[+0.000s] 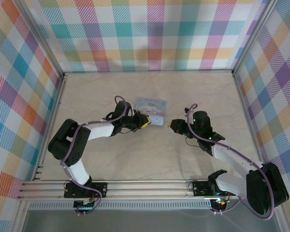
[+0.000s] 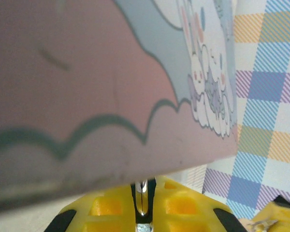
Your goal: Unlock a padlock with a key
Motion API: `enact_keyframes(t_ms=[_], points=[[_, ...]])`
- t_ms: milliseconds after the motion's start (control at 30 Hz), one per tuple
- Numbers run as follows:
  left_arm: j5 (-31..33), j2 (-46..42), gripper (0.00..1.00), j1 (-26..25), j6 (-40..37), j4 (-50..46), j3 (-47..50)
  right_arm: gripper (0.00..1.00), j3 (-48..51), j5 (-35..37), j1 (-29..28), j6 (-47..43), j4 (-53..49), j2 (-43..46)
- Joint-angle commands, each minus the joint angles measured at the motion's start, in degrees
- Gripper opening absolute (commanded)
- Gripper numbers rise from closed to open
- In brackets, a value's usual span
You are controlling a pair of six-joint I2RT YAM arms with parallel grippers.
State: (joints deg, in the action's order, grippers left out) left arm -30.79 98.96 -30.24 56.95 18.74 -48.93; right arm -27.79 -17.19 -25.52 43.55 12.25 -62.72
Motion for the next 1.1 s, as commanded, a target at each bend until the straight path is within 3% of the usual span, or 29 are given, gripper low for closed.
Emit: enact_keyframes(t_ms=[0, 400, 667, 1067], points=[[-0.82, -0.98, 0.0, -0.17, 2.82, 1.43, -2.04, 0.0, 2.3, -2.67, 0.11, 5.9, 8.13, 1.02], [-2.07, -0.38, 0.0, -0.96, 7.47, 7.21, -3.52, 0.0, 7.13, 0.08, -2.26, 16.55, 22.65, -3.46], [-2.88, 1.27, 0.0, -1.2, 10.29, 12.46, -2.76, 0.0, 8.61, 1.76, -4.51, 22.96, 36.17, -11.42], [-3.31, 1.54, 0.0, -1.49, 10.2, 13.64, -2.43, 0.0, 9.0, 4.89, -6.56, 24.82, 44.35, -17.48]])
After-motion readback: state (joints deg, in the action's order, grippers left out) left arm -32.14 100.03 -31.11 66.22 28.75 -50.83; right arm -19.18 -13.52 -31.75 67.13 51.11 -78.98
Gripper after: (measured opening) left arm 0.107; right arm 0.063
